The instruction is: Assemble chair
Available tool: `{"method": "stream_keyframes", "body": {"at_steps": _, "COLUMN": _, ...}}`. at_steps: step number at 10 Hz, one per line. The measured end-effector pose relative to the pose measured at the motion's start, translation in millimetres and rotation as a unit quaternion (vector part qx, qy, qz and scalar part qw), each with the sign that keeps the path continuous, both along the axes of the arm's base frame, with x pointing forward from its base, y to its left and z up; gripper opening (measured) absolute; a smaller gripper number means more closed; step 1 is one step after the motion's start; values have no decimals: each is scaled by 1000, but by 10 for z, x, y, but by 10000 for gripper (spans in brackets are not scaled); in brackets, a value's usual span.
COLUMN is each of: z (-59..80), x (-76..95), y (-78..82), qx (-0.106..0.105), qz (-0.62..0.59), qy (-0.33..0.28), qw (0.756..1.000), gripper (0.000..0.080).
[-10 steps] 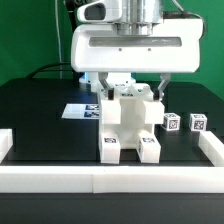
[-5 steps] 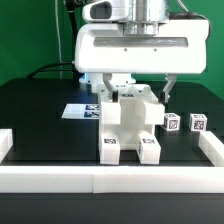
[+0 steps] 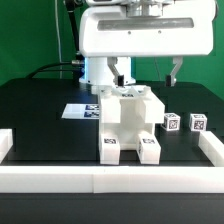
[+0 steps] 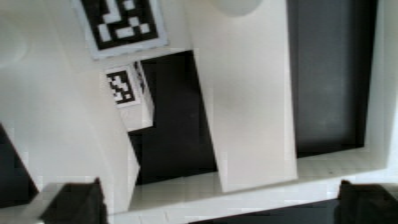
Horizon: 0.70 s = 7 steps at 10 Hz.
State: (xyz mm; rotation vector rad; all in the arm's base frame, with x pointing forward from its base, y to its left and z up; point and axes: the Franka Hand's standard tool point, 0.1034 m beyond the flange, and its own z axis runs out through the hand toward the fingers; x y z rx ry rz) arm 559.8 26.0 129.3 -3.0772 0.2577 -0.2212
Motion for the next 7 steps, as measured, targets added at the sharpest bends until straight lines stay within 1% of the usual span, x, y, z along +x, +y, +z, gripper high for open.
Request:
{"method": "stream_keyframes", "body": {"at_steps": 1, "z": 55, "x": -16, "y": 0, "qx": 3, "qz": -4, "qy": -3, "qw": 1000, "gripper": 649}}
{"method": "stream_keyframes", "body": {"at_steps": 2, "z": 116, "x": -89, "y": 6, "qx": 9, "qz": -21, "qy": -6, "qw": 1000, "gripper": 649}}
{"method": "stream_keyframes", "body": {"at_steps": 3, "z": 128, "x": -192, "y": 24, "qx": 14, "qz": -35, "qy": -6, "qw": 999, "gripper": 649}}
{"method": "stream_keyframes", "body": {"at_steps": 5, "z": 81, "x": -397, "y": 167, "qx": 19, "qz": -55, "qy": -5, "qw": 998, "gripper": 649}}
{"method": "stream_keyframes", "body": {"at_steps": 6, "z": 48, "x": -440, "y": 183, "qx": 18, "qz": -52, "qy": -4, "qw": 998, "gripper": 649}}
{"method": "stream_keyframes", "body": {"at_steps": 7, "z": 55, "x": -428, "y": 167, "qx": 18, "qz": -53, "qy": -4, "qw": 998, "gripper": 649}}
